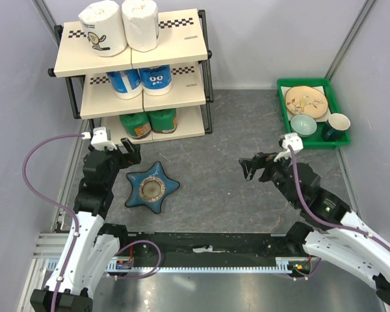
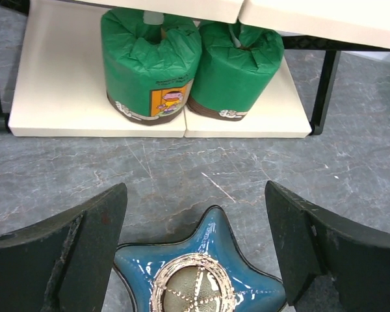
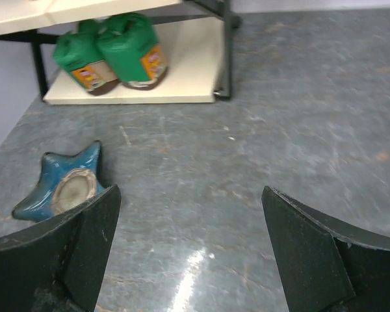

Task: Place and organize the paper towels onto the shelf

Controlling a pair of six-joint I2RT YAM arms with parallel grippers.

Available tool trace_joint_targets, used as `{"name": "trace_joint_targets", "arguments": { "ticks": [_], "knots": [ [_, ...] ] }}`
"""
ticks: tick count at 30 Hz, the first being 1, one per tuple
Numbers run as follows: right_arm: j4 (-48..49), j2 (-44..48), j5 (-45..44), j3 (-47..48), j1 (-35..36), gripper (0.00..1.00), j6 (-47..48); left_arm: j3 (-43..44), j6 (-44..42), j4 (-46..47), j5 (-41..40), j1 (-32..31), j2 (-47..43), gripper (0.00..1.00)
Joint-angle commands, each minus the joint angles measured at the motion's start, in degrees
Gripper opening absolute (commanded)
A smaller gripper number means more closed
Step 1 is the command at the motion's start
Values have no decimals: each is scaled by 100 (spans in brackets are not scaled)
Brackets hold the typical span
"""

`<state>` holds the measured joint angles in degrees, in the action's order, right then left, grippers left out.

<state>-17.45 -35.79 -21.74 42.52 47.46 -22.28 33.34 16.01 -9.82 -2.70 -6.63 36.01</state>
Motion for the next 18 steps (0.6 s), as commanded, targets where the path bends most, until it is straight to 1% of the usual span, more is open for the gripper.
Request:
{"name": "trace_joint_targets", "arguments": {
  "ticks": [1,5,9,18],
  "knots": [
    [-908,625,-805,-148,-9,98,-505,-29,-160,86,-310,-22,-94,99],
    [-1356,907,-1034,-87,0,98,-496,-3,-45,112,-302,-22,-138,99],
    [-1691,960,-1254,-34,-9,98,-549,23,-45,217,-284,-22,-287,99],
    [-1744,1004,-1491,-69,0,98,-663,-12,95,306,-363,-31,-595,99]
  ]
}}
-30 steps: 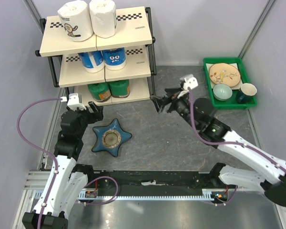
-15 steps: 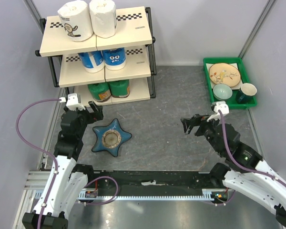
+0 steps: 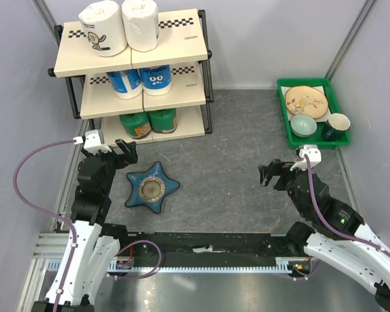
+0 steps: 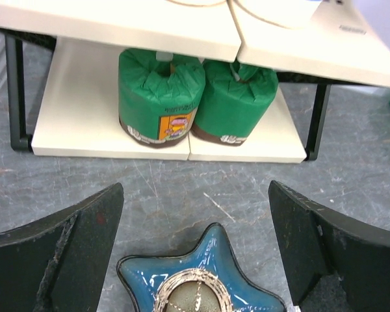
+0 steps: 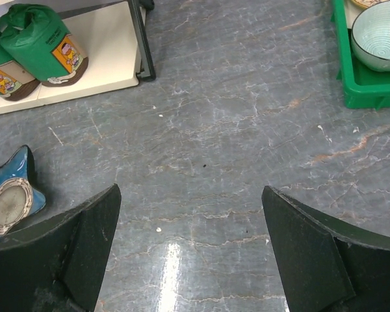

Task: Place and organize the paper towels onto the shelf

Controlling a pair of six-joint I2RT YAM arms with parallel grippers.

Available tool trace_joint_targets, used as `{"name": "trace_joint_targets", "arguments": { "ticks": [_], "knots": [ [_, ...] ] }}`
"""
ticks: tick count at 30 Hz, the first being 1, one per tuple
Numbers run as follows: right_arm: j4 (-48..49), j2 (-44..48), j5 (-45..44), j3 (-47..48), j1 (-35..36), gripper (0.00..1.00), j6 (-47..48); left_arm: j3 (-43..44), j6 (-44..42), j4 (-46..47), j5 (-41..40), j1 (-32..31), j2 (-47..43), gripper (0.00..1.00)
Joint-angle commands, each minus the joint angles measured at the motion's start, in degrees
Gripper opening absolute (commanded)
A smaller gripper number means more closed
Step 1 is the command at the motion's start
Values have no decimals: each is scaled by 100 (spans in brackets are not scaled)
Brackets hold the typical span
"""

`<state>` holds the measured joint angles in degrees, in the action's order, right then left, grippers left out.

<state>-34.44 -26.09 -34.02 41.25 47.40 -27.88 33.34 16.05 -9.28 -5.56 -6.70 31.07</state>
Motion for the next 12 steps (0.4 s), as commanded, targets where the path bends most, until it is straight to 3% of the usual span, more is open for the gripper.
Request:
{"name": "trace_joint_targets", "arguments": {
  "ticks": [1,12],
  "knots": [
    [-54,25,-272,67,15,98,-104,-29,100,286,-50,-24,-136,99],
    [-54,-11,-368,49,6,98,-113,23,91,199,82,-33,13,99]
  ]
}}
